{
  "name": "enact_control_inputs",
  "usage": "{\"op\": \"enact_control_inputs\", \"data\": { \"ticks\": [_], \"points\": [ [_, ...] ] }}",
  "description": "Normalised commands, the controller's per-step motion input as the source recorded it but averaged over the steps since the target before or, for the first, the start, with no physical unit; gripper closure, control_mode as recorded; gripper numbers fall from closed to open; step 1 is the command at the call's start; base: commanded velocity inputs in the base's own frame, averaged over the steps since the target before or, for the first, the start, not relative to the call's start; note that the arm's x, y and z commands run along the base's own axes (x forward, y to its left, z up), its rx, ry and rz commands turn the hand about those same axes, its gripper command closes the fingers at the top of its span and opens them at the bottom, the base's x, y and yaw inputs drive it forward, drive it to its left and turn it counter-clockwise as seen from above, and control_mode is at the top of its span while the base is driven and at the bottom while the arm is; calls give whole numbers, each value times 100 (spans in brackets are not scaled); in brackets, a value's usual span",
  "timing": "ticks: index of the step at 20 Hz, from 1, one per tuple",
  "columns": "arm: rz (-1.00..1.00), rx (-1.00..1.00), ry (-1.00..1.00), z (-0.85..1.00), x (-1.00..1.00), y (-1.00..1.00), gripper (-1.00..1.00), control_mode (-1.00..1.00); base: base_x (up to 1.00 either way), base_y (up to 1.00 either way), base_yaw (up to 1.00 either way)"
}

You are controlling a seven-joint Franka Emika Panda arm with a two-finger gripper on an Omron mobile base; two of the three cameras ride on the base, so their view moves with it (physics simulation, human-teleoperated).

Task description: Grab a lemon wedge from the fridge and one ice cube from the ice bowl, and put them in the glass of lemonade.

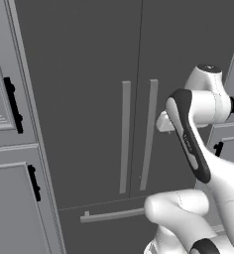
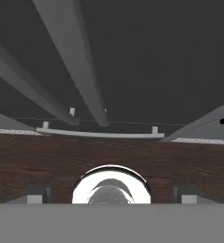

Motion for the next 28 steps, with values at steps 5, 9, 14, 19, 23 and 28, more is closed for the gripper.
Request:
{"op": "enact_control_inputs", "data": {
  "ticks": [5, 9, 14, 19, 23, 28],
  "points": [
    [0, 0, 10, -23, -49, -2, -100, -100, 0, 0, 0],
    [0, 0, 4, -27, -56, 0, -100, -100, 0, 0, 0],
    [0, 0, -7, 1, -43, 0, -100, -100, 0, 0, 0],
    [0, 0, -18, 31, -7, 0, -100, -100, 0, 0, 0],
    [0, 0, -1, 1, 0, 0, -100, -100, 0, 0, 0],
    [0, 0, 0, -2, -4, -1, -100, -100, 0, 0, 0]
  ]
}}
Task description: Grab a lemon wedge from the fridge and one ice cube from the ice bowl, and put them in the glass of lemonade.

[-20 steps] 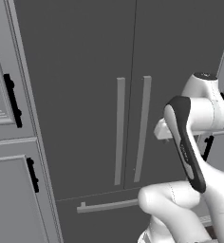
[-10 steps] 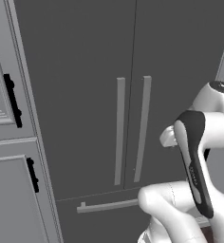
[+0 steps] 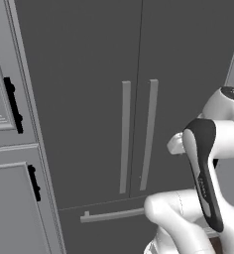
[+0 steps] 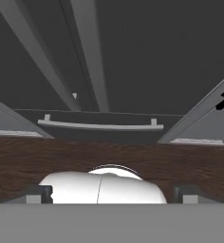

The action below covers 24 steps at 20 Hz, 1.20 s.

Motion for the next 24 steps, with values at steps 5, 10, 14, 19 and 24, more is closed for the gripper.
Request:
{"op": "enact_control_inputs", "data": {
  "ticks": [5, 10, 14, 19, 24],
  "points": [
    [0, 0, 0, 0, 0, 0, -100, 100, -66, 0, 0],
    [0, 0, 0, 0, 0, 0, -100, 100, -71, 8, 0],
    [0, 0, 0, 0, 0, 0, -100, 100, -42, 28, 2],
    [0, 0, 0, 0, 0, 0, -100, 100, -26, 7, 0],
    [0, 0, 0, 0, 0, 0, -100, 100, 1, -68, -34]
  ]
}}
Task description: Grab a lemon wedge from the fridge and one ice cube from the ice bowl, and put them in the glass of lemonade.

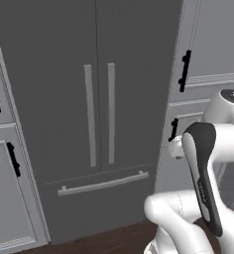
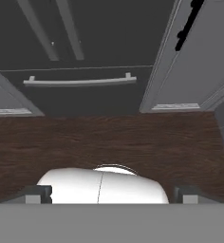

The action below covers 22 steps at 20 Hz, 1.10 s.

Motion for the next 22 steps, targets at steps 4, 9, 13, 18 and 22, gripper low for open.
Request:
{"op": "enact_control_inputs", "data": {
  "ticks": [4, 9, 13, 18, 22],
  "points": [
    [0, 0, 0, 0, 0, 0, -100, 100, 31, -42, -53],
    [0, 0, 0, 0, 0, 0, -100, 100, 37, -9, -63],
    [0, 0, 0, 0, 0, 0, -100, 100, 46, 0, -64],
    [0, 0, 0, 0, 0, 0, -100, 100, 62, 0, -59],
    [0, 0, 0, 0, 0, 0, -100, 100, 84, 0, -54]
  ]
}}
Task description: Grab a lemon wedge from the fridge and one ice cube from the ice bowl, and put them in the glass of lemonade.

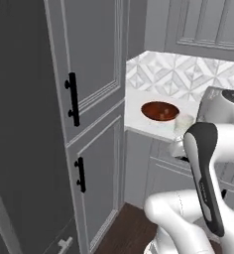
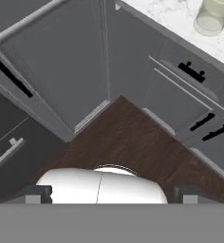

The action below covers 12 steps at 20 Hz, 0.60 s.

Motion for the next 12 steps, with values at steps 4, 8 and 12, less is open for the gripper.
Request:
{"op": "enact_control_inputs", "data": {
  "ticks": [4, 8, 12],
  "points": [
    [0, 0, 0, 0, 0, 0, -100, 100, 100, 0, -47],
    [0, 0, 0, 0, 0, 0, -100, 100, 100, 0, -43],
    [0, 0, 0, 0, 0, 0, -100, 100, 100, 0, -40]
  ]
}}
